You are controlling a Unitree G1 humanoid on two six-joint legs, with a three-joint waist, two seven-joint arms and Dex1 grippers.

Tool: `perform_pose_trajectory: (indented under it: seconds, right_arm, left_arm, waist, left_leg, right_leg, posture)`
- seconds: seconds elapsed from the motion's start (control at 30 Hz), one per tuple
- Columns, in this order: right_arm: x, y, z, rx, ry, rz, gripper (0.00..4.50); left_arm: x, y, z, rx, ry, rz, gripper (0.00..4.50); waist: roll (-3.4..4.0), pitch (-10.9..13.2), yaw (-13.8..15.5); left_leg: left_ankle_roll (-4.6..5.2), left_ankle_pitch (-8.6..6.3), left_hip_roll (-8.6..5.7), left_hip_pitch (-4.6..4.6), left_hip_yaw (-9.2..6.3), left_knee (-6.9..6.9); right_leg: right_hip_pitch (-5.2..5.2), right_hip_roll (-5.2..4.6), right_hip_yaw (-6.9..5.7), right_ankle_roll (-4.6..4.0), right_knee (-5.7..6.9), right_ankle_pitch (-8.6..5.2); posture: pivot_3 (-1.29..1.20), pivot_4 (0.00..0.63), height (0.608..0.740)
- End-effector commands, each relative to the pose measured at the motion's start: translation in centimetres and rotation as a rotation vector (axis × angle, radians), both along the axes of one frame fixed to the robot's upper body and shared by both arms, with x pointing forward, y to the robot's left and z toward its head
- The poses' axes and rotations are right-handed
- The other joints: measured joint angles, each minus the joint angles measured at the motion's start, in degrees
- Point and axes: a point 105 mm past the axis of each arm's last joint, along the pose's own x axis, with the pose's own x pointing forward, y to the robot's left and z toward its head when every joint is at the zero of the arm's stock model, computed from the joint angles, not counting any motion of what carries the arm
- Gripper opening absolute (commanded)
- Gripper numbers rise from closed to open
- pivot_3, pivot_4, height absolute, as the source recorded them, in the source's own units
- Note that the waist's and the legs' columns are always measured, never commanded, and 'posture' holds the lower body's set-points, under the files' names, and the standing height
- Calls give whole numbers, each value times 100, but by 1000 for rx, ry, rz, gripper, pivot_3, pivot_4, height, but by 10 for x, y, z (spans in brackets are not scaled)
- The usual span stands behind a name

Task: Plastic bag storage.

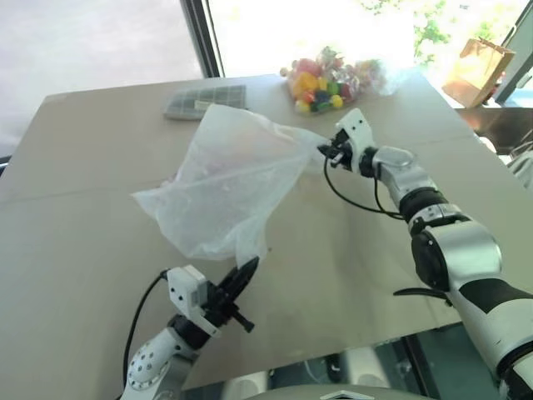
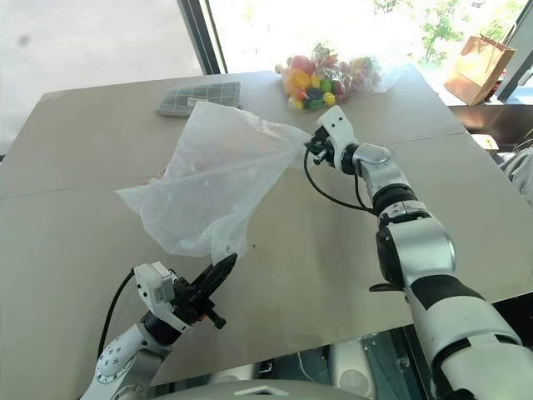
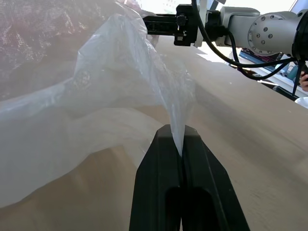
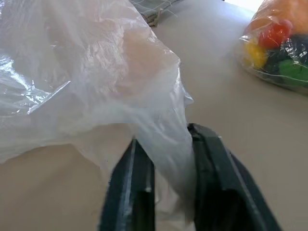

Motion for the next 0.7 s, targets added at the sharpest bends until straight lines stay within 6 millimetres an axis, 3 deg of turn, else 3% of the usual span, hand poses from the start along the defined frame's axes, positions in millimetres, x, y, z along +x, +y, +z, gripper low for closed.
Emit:
perform_pose_trajectory:
  seconds: [0.03,0.2,0.33,0.43,0.57,0.63,0.7]
  right_arm:
    - [1,-11,4,-38,-10,-2,24]
    - [-7,-25,-19,-74,108,27,24]
    - [-29,-21,-15,79,299,226,24]
    - [-53,-19,8,248,397,415,24]
    - [-75,-19,45,434,420,523,24]
    - [-85,-27,91,576,341,582,24]
    - [-92,-35,125,678,283,610,24]
  left_arm:
    - [-2,1,17,3,-66,-4,0]
    - [4,4,22,13,-80,-23,0]
    - [20,18,45,-1,-135,-12,0]
    - [35,31,84,-74,-209,-28,0]
    - [51,43,127,-136,-267,-58,0]
    - [72,60,179,-224,-361,-17,0]
    - [83,70,217,-275,-426,-11,0]
  waist:
    - [0,0,0]
    - [0,0,9]
    - [1,1,13]
    - [2,1,70]
    - [2,1,121]
    - [0,14,180]
    - [-15,47,263]
  left_leg:
    - [0,0,0,0,0,0]
    - [0,0,-1,0,-1,0]
    - [0,0,0,0,-3,0]
    - [0,0,1,-3,-13,5]
    - [0,0,-3,-4,-49,6]
    - [0,0,-6,-8,-55,7]
    - [-8,5,-9,-25,-81,22]
  right_leg:
    - [0,0,0,0,0,0]
    - [1,0,-1,0,0,0]
    - [1,1,-1,0,1,0]
    - [1,1,-9,1,6,1]
    - [7,-5,-12,2,5,2]
    - [7,-4,-16,3,3,2]
    - [7,-1,-52,1,18,2]
  posture:
    - [0,150,740]
    - [0,150,740]
    - [0,150,740]
    - [0,150,740]
    - [0,150,740]
    - [0,150,740]
    - [0,150,740]
